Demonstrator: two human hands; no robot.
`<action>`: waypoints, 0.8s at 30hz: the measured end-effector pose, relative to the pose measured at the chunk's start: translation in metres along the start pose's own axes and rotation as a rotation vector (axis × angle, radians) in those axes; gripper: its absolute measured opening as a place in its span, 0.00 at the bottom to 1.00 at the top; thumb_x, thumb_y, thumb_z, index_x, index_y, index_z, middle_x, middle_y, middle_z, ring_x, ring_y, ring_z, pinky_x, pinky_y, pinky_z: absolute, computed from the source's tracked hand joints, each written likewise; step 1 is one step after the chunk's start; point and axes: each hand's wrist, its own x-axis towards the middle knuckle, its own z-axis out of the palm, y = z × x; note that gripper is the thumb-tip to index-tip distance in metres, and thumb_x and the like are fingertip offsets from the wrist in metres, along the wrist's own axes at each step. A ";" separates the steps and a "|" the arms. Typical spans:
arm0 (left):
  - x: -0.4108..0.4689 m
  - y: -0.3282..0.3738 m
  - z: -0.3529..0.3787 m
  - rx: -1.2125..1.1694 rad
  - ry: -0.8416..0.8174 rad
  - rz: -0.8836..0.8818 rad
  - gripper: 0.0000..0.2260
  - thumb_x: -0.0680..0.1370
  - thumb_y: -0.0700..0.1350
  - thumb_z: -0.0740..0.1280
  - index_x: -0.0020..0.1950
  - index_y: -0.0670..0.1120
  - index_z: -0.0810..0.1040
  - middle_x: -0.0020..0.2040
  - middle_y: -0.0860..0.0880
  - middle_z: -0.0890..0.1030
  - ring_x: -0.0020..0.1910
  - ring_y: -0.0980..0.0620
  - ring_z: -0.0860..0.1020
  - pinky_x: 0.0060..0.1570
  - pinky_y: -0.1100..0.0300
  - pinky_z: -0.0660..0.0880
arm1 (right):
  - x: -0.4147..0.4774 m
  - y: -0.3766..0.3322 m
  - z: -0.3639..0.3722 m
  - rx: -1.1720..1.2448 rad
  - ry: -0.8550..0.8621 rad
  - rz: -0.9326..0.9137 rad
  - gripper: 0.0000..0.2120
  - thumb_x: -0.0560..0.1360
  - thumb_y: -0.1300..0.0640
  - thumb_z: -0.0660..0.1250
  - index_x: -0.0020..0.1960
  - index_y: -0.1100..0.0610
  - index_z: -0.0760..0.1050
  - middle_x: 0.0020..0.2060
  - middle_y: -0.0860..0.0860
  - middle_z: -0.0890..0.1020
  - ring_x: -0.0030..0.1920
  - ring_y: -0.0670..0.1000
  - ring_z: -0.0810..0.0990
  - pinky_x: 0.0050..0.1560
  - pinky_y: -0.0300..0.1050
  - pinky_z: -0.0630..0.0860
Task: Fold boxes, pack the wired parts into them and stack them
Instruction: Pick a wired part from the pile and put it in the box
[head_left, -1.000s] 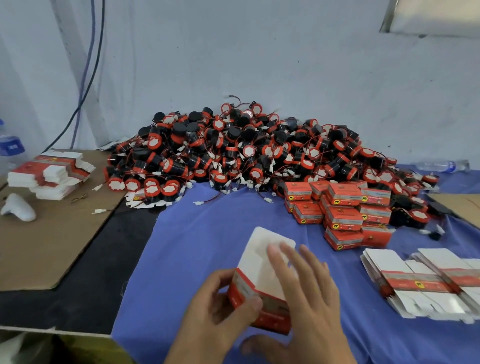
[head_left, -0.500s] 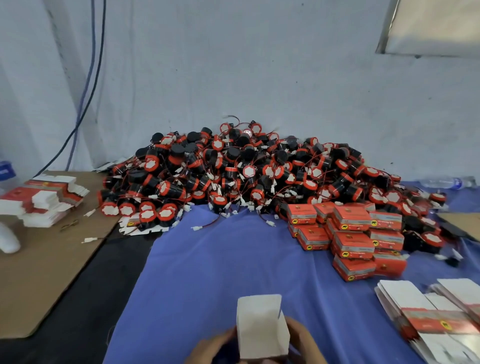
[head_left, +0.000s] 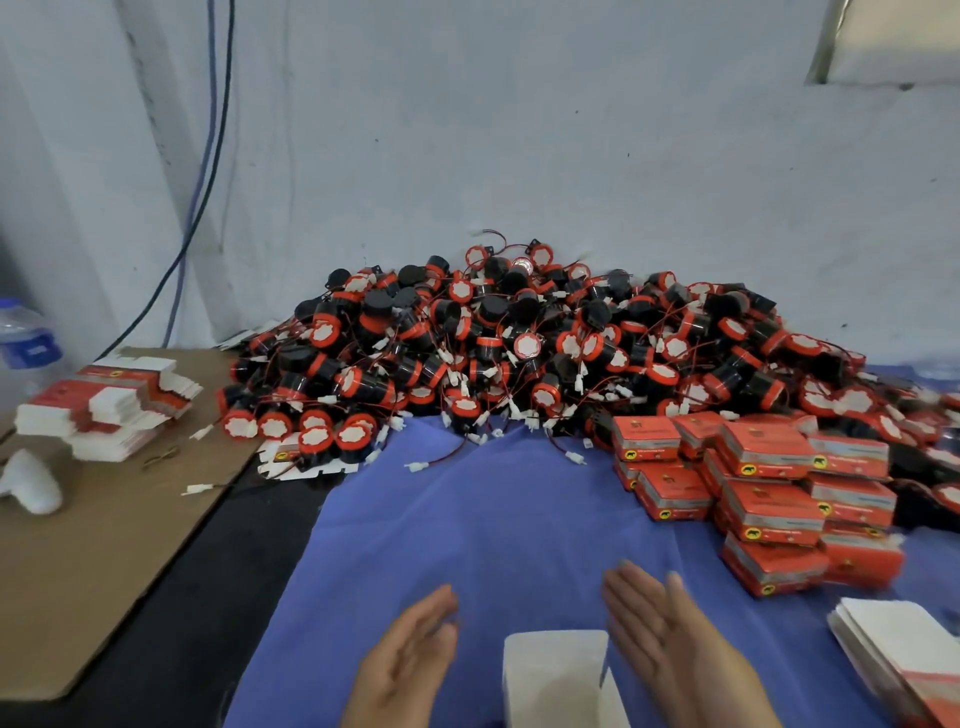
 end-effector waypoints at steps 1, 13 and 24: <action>0.013 0.010 0.006 0.001 -0.034 -0.008 0.12 0.79 0.35 0.69 0.58 0.50 0.83 0.53 0.59 0.86 0.55 0.59 0.83 0.57 0.63 0.79 | 0.009 -0.005 0.012 -0.028 -0.005 -0.022 0.21 0.84 0.48 0.55 0.66 0.60 0.75 0.66 0.55 0.79 0.58 0.50 0.80 0.64 0.49 0.70; 0.287 0.045 0.079 0.163 0.018 0.021 0.18 0.82 0.30 0.56 0.68 0.45 0.72 0.49 0.60 0.76 0.48 0.59 0.76 0.43 0.66 0.75 | 0.231 -0.026 0.189 -0.576 -0.139 -0.120 0.26 0.80 0.70 0.54 0.75 0.53 0.69 0.59 0.60 0.81 0.63 0.64 0.78 0.66 0.58 0.76; 0.382 0.017 0.064 0.487 -0.051 0.236 0.18 0.72 0.30 0.74 0.60 0.39 0.79 0.49 0.45 0.84 0.51 0.45 0.83 0.52 0.54 0.81 | 0.324 -0.022 0.195 -0.667 -0.129 -0.265 0.19 0.76 0.69 0.60 0.60 0.51 0.79 0.48 0.55 0.85 0.37 0.50 0.82 0.28 0.39 0.76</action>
